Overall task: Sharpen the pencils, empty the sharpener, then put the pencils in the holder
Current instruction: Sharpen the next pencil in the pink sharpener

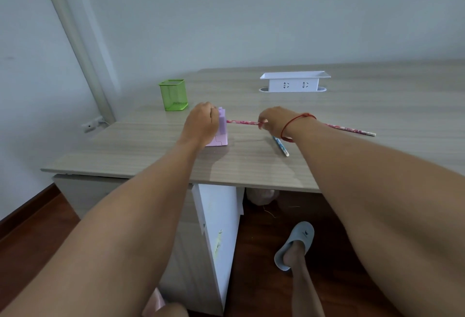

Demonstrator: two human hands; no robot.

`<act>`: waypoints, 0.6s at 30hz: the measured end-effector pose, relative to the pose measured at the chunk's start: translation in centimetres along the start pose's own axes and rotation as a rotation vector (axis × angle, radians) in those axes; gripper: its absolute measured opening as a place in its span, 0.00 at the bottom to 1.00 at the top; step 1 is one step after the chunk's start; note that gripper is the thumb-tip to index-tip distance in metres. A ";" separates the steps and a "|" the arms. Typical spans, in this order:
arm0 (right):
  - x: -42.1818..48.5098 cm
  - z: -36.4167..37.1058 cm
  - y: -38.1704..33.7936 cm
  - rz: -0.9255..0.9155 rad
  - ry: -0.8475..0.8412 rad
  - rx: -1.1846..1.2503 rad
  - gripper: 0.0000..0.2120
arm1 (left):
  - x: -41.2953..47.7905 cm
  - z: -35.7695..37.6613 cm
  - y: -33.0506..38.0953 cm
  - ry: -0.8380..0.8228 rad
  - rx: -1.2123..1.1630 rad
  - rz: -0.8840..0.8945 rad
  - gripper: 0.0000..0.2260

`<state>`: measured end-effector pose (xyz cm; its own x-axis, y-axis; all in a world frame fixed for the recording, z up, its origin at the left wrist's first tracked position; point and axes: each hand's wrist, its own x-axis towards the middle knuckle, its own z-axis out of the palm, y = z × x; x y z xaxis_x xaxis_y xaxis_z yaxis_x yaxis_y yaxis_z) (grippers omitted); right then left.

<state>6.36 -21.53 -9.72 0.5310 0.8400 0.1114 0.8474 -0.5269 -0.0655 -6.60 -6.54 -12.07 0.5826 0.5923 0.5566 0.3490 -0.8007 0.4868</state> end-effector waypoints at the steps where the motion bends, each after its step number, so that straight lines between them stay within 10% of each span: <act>1: 0.1 0.1 0.0 0.000 0.004 0.033 0.12 | 0.0 0.0 -0.1 0.006 0.000 0.009 0.14; 18: 1.5 0.7 -3.0 -0.061 0.180 -0.016 0.13 | 0.0 0.5 -0.2 0.098 0.261 0.015 0.14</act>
<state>4.65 -18.56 -10.06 0.4683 0.8345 0.2903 0.8770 -0.4789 -0.0381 -6.36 -6.40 -12.52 0.5199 0.5755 0.6312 0.5252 -0.7982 0.2952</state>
